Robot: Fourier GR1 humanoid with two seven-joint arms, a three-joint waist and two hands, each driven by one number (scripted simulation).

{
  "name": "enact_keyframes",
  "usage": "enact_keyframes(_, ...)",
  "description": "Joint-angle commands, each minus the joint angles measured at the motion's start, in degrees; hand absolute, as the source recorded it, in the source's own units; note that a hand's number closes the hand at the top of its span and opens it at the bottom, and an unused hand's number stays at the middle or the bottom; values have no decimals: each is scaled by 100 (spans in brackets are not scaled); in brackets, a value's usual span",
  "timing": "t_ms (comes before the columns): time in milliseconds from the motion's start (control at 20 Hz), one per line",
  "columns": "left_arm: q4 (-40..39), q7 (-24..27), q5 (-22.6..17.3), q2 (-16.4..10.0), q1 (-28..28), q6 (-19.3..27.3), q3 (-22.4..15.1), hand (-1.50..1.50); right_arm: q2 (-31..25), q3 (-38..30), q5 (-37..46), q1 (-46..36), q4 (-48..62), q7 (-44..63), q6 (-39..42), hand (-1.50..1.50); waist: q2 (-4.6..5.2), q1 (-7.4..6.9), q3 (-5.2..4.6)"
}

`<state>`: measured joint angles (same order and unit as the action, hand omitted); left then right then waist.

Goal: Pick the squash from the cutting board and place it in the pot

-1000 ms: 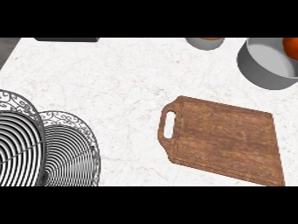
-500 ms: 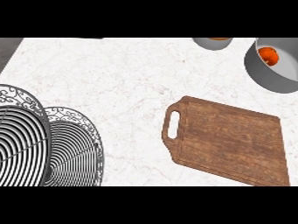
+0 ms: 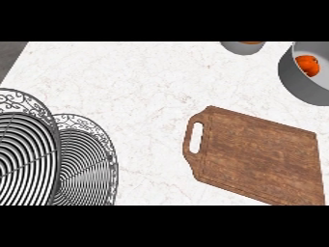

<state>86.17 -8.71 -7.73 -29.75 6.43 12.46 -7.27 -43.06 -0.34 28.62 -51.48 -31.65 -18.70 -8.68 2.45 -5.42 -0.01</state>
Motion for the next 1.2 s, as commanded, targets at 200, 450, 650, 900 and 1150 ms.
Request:
enact_keyframes(200,338,331,110,85,-640,-26,-26,0,316,-337,-276,-440,1135,-347,379,-150,28,-19,41)
enact_keyframes(450,151,320,27,158,-648,-50,50,0,292,-547,-416,-605,1496,-785,515,-150,24,62,36)
enact_keyframes(650,329,258,25,78,-600,-79,76,0,461,-1069,-930,-851,1501,-1201,466,-150,-6,69,50)
enact_keyframes(900,351,256,12,76,-518,-35,160,0,426,-1958,-1827,-946,1649,-1598,826,-150,-61,216,44)
enact_keyframes(1150,272,338,107,233,-488,44,67,0,-67,-2137,-2002,-954,2028,-1498,1811,-150,-29,254,34)
